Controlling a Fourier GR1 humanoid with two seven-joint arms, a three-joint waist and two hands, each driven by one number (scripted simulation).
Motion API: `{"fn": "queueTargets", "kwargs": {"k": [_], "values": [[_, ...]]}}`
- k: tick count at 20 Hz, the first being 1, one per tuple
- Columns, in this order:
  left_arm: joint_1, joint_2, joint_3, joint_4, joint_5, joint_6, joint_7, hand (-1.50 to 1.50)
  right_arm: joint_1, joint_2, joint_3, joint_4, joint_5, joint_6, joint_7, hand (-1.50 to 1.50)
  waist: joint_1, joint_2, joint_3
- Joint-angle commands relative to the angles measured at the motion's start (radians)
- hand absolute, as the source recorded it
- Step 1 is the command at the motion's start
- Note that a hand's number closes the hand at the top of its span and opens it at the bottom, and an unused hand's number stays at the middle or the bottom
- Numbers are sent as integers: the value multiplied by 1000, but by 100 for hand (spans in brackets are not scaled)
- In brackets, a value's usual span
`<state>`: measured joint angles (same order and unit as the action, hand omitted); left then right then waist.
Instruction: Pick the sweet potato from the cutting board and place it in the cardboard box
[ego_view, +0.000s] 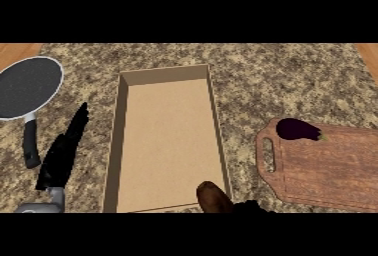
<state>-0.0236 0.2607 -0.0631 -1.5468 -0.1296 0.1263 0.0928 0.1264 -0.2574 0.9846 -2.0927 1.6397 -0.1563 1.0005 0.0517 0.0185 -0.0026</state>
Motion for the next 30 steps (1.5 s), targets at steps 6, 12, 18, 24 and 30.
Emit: {"fn": "queueTargets", "kwargs": {"k": [6,12,18,24,30], "values": [[-32,-11,-12,0,-4,-4,11,0,-118,244,-91,30,-207,33,119,150,23,14,0],[-23,-5,-7,2,4,-16,-9,0,-137,245,-176,116,-305,26,129,150,44,19,0],[-50,-15,-19,-3,4,-21,15,0,-176,246,-241,164,-389,-46,140,-150,44,19,3],[-67,0,0,24,5,-26,18,0,-463,255,-399,333,-508,-214,158,-150,43,9,4],[-37,-28,-15,63,-3,-17,-24,0,-625,256,-527,423,-534,-496,132,-150,19,1,3]]}}
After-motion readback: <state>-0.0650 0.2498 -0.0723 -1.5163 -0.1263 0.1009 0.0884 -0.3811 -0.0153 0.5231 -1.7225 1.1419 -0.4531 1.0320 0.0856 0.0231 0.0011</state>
